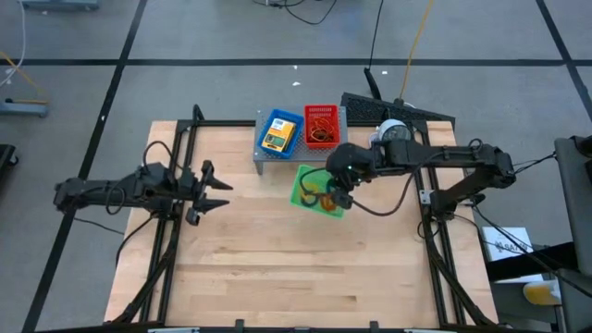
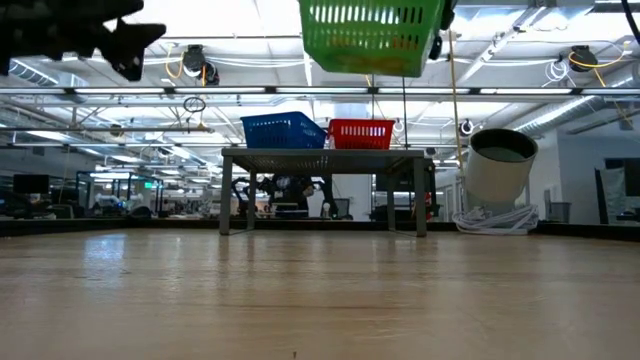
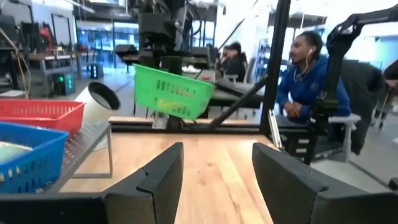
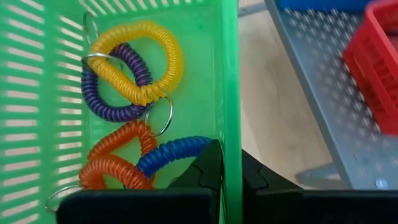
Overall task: Pick & Place Office Desk Supplies
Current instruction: Put the green bin on the shelf
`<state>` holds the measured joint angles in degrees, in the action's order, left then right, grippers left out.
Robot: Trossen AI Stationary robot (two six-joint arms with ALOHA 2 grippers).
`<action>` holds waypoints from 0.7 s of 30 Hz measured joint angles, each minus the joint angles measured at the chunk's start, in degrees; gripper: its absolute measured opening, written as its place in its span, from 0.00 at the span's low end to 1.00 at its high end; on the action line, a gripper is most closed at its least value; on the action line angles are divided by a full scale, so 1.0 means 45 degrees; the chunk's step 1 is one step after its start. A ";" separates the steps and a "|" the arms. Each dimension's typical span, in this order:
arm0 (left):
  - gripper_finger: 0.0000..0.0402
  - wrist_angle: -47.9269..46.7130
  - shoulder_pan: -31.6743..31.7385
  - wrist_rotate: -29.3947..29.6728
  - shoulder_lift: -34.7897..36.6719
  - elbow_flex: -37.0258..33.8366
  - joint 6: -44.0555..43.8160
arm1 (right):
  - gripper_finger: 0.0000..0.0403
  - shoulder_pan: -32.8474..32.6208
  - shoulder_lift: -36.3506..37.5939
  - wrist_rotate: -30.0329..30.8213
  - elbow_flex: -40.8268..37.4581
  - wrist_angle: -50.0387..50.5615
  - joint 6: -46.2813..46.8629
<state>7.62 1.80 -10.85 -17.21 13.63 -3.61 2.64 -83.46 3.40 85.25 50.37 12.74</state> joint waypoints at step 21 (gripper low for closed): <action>0.50 0.1982 0.0010 0.0084 0.0757 -0.2264 -0.1600 | 0.00 0.0231 0.0719 0.0563 0.0019 0.1474 0.1193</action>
<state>16.54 1.85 -10.48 -13.80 3.44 -10.81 3.68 -80.23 5.93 85.34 57.00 18.11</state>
